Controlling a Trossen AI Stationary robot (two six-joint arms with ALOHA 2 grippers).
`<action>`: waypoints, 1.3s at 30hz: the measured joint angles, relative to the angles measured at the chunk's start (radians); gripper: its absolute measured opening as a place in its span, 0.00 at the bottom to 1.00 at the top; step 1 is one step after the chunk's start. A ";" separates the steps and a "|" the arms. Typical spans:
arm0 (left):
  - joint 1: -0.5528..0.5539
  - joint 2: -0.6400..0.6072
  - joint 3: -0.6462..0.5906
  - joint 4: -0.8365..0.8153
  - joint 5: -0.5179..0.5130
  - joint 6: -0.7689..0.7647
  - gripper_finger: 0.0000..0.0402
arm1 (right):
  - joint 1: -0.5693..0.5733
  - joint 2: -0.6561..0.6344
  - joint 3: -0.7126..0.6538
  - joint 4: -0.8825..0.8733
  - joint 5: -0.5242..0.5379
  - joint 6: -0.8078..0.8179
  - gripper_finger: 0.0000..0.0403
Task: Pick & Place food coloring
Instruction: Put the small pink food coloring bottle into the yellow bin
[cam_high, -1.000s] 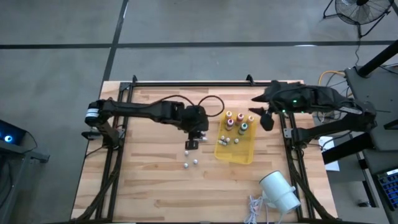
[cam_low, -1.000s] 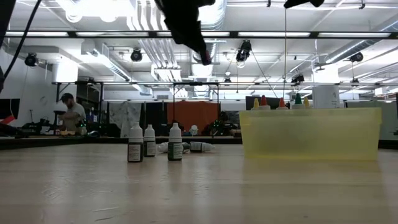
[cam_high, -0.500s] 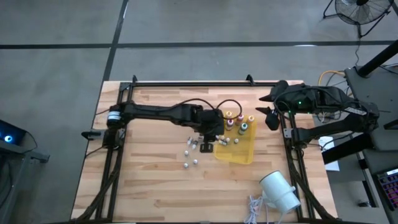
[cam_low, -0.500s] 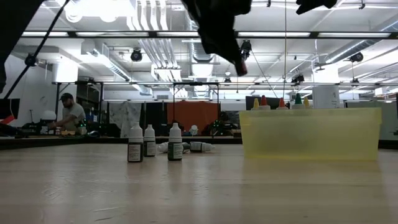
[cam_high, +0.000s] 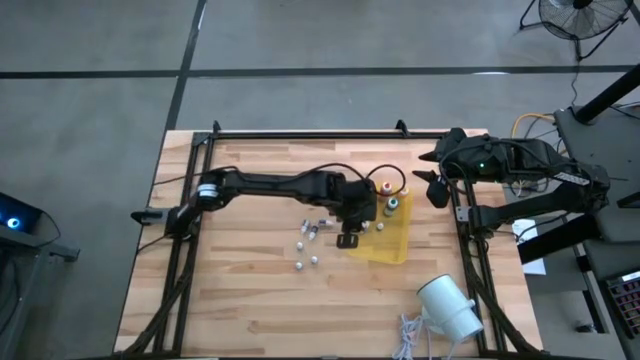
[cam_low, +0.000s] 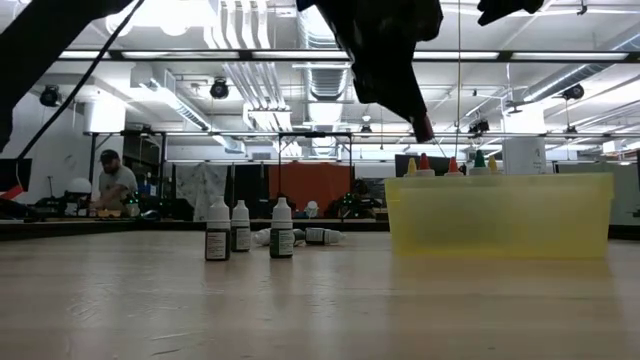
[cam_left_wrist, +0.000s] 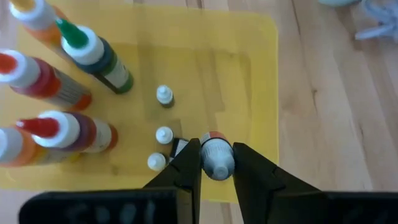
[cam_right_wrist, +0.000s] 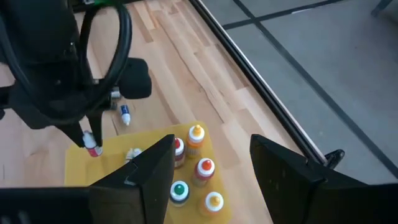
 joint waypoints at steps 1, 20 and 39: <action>-0.001 0.005 0.000 -0.008 0.001 0.000 0.12 | 0.000 0.000 0.000 -0.001 0.000 0.000 0.50; -0.005 0.026 -0.160 0.099 0.023 -0.002 0.12 | 0.000 0.000 -0.006 -0.001 0.026 0.000 0.50; -0.004 0.040 -0.189 0.163 0.021 0.012 0.12 | 0.001 0.002 -0.010 0.000 0.026 0.003 0.50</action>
